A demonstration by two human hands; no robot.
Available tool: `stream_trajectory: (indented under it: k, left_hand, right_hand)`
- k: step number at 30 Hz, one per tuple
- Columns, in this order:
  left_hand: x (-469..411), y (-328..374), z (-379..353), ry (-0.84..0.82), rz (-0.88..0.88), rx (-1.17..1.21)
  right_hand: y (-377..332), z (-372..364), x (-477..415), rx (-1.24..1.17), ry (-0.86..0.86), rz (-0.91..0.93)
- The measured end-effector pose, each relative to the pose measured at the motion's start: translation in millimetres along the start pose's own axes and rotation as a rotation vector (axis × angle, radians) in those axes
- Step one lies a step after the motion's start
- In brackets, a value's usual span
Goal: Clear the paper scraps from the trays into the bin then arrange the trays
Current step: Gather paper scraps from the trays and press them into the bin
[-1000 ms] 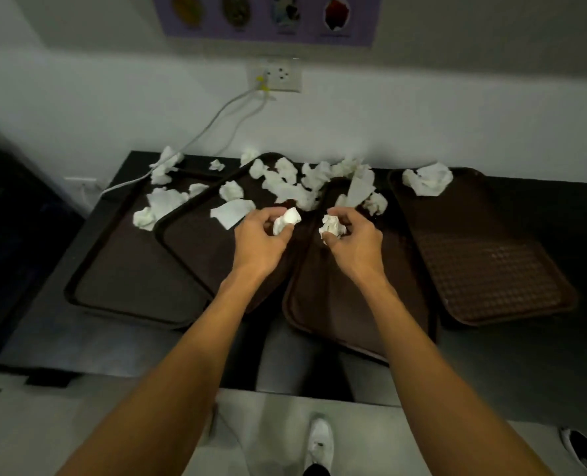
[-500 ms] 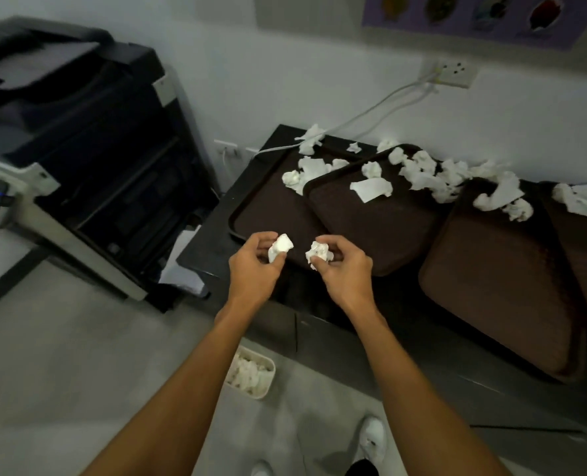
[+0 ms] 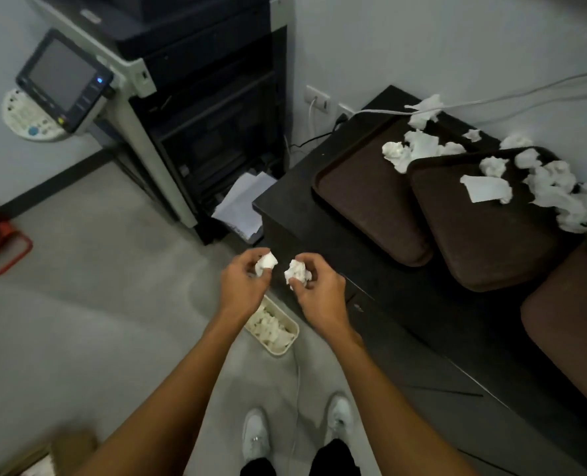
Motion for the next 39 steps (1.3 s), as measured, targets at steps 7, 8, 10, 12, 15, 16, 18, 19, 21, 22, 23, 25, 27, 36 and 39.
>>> stream_trajectory:
  k: [7,8,10,12,15,16,18,19,21,22,23,25,27,36,39]
  left_hand:
    - [8,-112,-4,0.068,0.266,0.004]
    - [7,-125,-6,0.082,0.284,0.003]
    - [4,-152,-11,0.109,0.315,0.008]
    - [2,-179,-17,0.127,0.346,0.010]
    - [-3,-223,-28,0.137,0.397,0.003]
    - [-5,-237,-33,0.136,0.415,0.004]
    - [-10,-266,-41,0.136,0.440,0.004]
    - [-12,-281,-45,0.133,0.453,0.004]
    - [-19,-308,-51,0.135,0.466,0.001]
    - [-21,-323,-53,0.134,0.470,-0.008]
    - [-24,-336,-55,0.135,0.470,-0.020]
    - [-30,-364,-60,0.128,0.466,-0.042]
    - [-32,-392,-65,0.116,0.474,-0.066]
    - [-32,-467,-89,0.072,0.465,-0.131]
    - [-31,-477,-97,0.054,0.459,-0.146]
  right_hand:
    - [77,-75,-18,0.067,-0.176,-0.083]
    - [90,-84,-21,0.079,-0.200,-0.091]
    - [114,-101,-28,0.119,-0.229,-0.095]
    - [140,-117,-34,0.160,-0.241,-0.098]
    - [178,-141,-43,0.218,-0.264,-0.114]
    - [191,-149,-45,0.235,-0.276,-0.124]
    - [220,-167,-51,0.242,-0.289,-0.151]
    - [235,-175,-52,0.240,-0.292,-0.170]
    - [263,-192,-57,0.238,-0.294,-0.183]
    - [279,-201,-58,0.244,-0.294,-0.188]
    - [293,-210,-61,0.255,-0.297,-0.187]
    - [318,-227,-66,0.310,-0.303,-0.162]
    - [340,-243,-74,0.377,-0.312,-0.117]
    - [436,-309,-78,0.501,-0.396,-0.151]
    - [457,-320,-72,0.551,-0.462,-0.169]
Point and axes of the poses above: each hand's wrist, its own x-axis away from the middle knuckle, its own z-axis out of the back of the hand, y = z × x, the point moved 9 cm from there along -x, towards the middle knuckle, and after that the axes turned 4 degrees about x, right-handed, at the moved point
